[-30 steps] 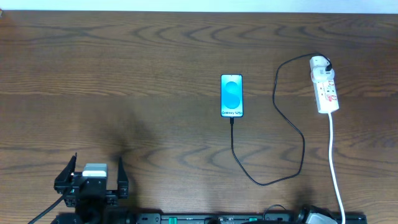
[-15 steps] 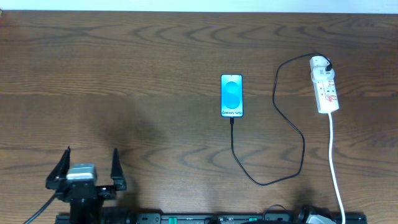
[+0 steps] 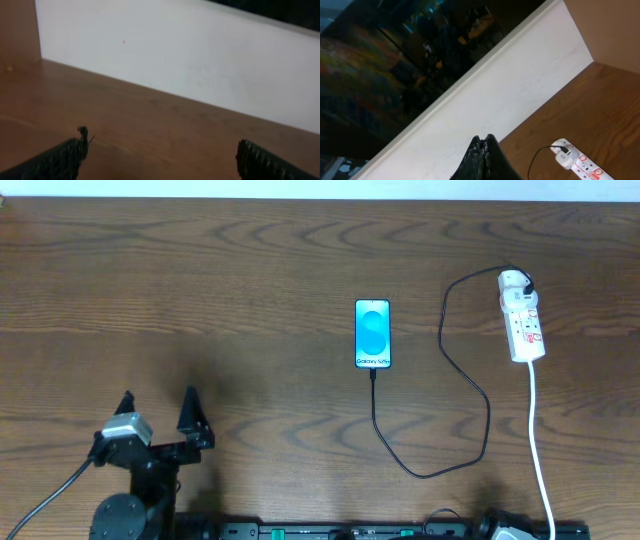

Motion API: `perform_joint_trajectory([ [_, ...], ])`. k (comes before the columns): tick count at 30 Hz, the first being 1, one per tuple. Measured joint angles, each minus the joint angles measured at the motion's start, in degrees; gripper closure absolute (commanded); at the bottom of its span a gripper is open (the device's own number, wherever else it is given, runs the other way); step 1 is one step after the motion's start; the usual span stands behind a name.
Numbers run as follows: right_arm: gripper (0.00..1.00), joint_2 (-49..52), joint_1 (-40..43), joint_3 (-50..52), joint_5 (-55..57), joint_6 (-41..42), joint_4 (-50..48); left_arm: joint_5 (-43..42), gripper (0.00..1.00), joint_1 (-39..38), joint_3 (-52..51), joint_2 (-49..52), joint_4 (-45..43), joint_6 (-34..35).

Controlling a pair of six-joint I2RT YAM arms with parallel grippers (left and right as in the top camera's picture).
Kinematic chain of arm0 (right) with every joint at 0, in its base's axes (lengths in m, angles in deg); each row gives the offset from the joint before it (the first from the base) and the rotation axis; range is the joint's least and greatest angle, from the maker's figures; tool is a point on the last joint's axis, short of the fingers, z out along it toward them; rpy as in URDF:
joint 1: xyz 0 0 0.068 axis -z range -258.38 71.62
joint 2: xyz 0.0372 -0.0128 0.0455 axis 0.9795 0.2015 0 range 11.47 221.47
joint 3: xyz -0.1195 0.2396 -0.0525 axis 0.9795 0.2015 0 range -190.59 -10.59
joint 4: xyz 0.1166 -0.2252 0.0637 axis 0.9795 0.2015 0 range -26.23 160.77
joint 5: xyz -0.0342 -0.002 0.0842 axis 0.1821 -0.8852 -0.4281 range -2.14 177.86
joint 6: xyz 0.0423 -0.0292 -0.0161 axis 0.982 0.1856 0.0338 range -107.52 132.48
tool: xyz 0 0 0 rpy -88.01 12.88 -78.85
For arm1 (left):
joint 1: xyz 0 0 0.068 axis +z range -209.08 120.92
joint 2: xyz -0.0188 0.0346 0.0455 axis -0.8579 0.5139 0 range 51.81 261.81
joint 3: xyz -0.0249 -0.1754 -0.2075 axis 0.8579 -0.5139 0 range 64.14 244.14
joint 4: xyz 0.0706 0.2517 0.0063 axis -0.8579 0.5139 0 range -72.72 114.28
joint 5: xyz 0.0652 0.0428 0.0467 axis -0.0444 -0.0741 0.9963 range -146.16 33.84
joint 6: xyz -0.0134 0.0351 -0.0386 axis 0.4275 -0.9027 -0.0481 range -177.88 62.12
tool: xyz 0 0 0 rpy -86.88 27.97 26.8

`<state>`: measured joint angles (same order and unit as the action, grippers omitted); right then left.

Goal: Plug charger to phone and switch on socket

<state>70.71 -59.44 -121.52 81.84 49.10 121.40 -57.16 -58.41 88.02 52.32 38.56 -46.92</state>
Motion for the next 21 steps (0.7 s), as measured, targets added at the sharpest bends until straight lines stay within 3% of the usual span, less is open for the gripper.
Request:
perform_joint_trajectory([
  [13, 0.99, -3.32, -3.67, 0.00, -0.02, 0.00, 0.42, 0.02, 0.02, 0.00, -18.88, 0.09, -18.97, 2.69],
  [21, 0.99, -4.79, -4.28, 0.00, 0.09, -0.92, 0.42, 2.89, 0.02, 0.00, -22.86, 0.09, -20.79, 2.78],
])
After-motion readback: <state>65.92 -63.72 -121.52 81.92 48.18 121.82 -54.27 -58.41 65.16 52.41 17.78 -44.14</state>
